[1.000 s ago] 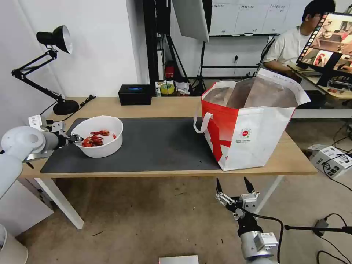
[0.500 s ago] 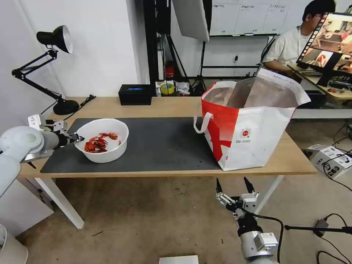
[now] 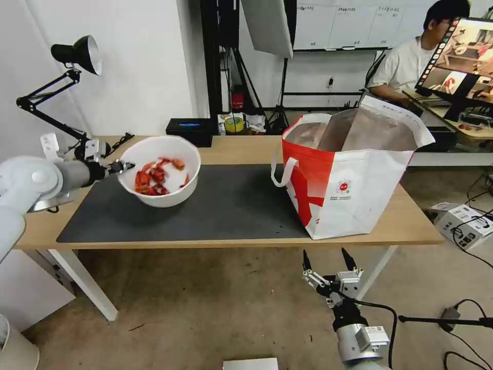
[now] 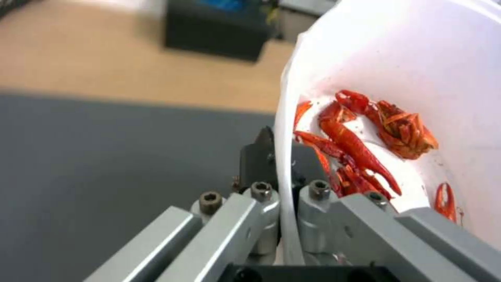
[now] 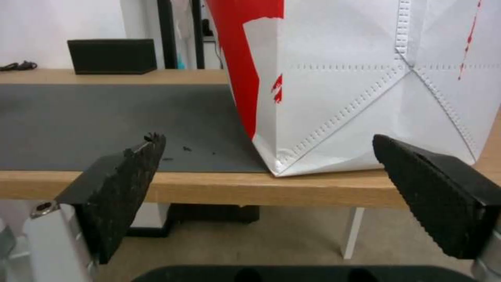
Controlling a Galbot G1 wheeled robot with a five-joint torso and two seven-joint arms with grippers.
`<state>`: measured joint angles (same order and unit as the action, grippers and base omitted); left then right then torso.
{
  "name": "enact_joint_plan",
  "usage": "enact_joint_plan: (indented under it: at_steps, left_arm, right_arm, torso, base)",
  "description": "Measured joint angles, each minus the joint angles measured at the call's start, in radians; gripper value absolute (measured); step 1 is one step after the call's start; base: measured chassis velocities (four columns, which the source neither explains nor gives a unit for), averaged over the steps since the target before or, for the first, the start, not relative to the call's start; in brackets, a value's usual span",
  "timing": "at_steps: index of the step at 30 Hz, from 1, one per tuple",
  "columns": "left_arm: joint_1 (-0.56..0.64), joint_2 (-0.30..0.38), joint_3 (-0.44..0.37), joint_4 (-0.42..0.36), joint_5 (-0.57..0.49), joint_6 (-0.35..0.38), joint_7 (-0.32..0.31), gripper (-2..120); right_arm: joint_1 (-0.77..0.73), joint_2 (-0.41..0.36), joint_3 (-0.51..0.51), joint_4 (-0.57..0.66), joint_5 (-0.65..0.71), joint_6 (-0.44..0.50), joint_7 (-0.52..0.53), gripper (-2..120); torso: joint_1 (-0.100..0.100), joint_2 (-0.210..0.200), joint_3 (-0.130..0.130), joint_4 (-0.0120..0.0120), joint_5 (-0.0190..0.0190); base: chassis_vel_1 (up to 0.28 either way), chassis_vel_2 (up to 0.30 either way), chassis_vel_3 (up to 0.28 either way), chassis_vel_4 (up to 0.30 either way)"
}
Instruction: Pick up the trash from the table and place it into the takeout bag.
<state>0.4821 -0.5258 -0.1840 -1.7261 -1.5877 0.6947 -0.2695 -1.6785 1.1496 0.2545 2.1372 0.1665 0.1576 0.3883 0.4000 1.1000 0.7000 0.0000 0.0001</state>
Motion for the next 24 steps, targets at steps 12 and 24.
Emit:
enact_joint_plan:
  at_steps: [12,24]
  left_arm:
    - [-0.285,-0.103,0.184,-0.091,-0.095,-0.005,-0.071,0]
    - [-0.449,-0.253,0.332,-0.032,-0.082,-0.024,-0.073,0]
  right_arm:
    - [0.0,0.0,0.0,0.0,0.0,0.0,0.0,100]
    - [0.0,0.0,0.0,0.0,0.0,0.0,0.0,100]
  torso:
    - [0.0,0.0,0.0,-0.0001,0.0001]
    - [0.0,0.0,0.0,-0.0001,0.0001]
  base:
    - [0.0,0.0,0.0,0.0]
    - [0.0,0.0,0.0,0.0]
